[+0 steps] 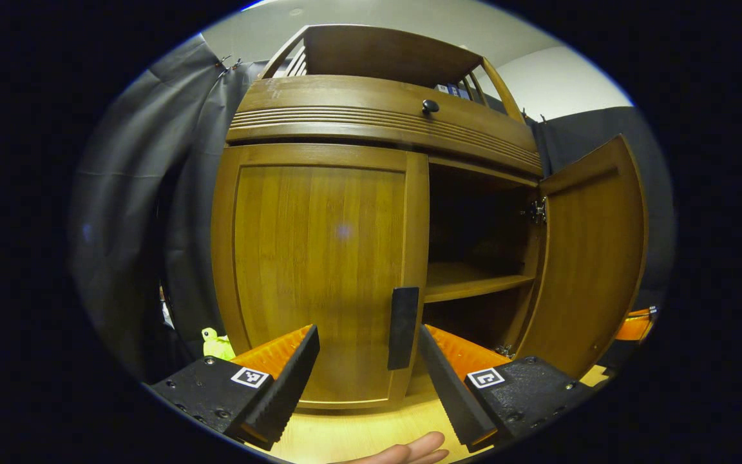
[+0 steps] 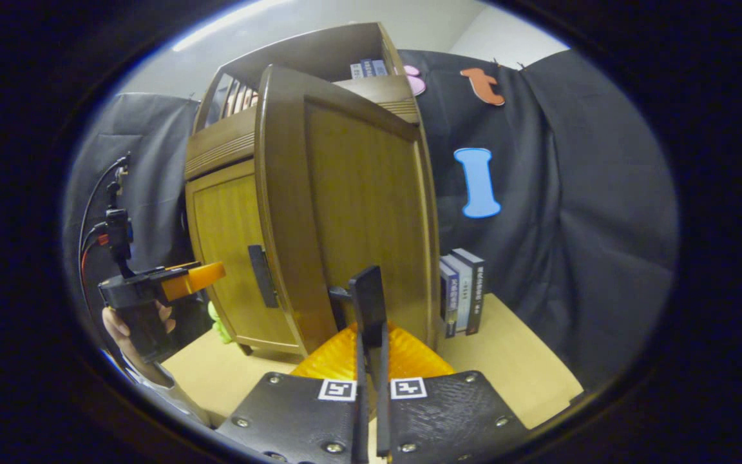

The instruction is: Open the right door of the double-door shoe cabinet with the right hand, and open the left door with the left hand.

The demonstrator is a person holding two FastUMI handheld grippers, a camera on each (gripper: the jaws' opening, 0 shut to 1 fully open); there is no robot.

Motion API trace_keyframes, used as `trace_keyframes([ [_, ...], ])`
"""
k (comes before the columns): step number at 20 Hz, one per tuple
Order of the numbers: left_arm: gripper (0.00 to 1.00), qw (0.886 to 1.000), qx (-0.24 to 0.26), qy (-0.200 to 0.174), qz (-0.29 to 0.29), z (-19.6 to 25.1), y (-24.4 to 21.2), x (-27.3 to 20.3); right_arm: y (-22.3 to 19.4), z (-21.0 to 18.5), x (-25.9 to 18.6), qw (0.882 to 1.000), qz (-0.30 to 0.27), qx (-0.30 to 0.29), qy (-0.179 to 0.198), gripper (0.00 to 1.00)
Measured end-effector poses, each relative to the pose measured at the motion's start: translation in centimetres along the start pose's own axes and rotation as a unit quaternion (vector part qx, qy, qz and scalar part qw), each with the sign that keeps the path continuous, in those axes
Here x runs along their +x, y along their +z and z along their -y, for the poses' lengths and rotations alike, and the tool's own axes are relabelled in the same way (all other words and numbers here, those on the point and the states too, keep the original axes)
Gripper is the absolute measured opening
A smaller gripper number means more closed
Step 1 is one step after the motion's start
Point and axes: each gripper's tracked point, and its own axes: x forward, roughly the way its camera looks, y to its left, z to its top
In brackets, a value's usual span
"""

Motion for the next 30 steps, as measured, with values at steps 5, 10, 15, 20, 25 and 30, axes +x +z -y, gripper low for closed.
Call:
trace_keyframes([
  [5,0.92,1.000,0.010,-0.001,-0.007,0.7,-0.5,0.4,0.2,3.6,-0.4,0.998,0.008,0.003,-0.060,0.05],
  [10,0.96,1.000,0.011,-0.011,-0.012,1.7,-0.9,0.9,0.6,4.8,0.0,0.996,0.027,0.057,-0.059,0.01],
  [15,0.96,1.000,0.012,-0.019,-0.015,2.3,-1.4,1.5,1.2,4.9,0.5,0.998,0.048,0.032,-0.005,0.01],
  [20,0.96,0.999,0.008,-0.033,-0.009,3.2,-1.5,2.5,1.6,4.1,0.6,0.998,0.052,0.032,0.034,0.05],
  [25,0.96,0.999,0.004,-0.053,-0.007,5.0,-2.2,4.2,0.8,5.6,0.0,0.999,0.039,0.011,0.017,0.39],
  [30,0.92,0.998,-0.003,-0.036,0.058,4.9,-0.3,6.3,2.5,8.3,-2.3,0.994,0.089,0.012,-0.055,1.00],
])
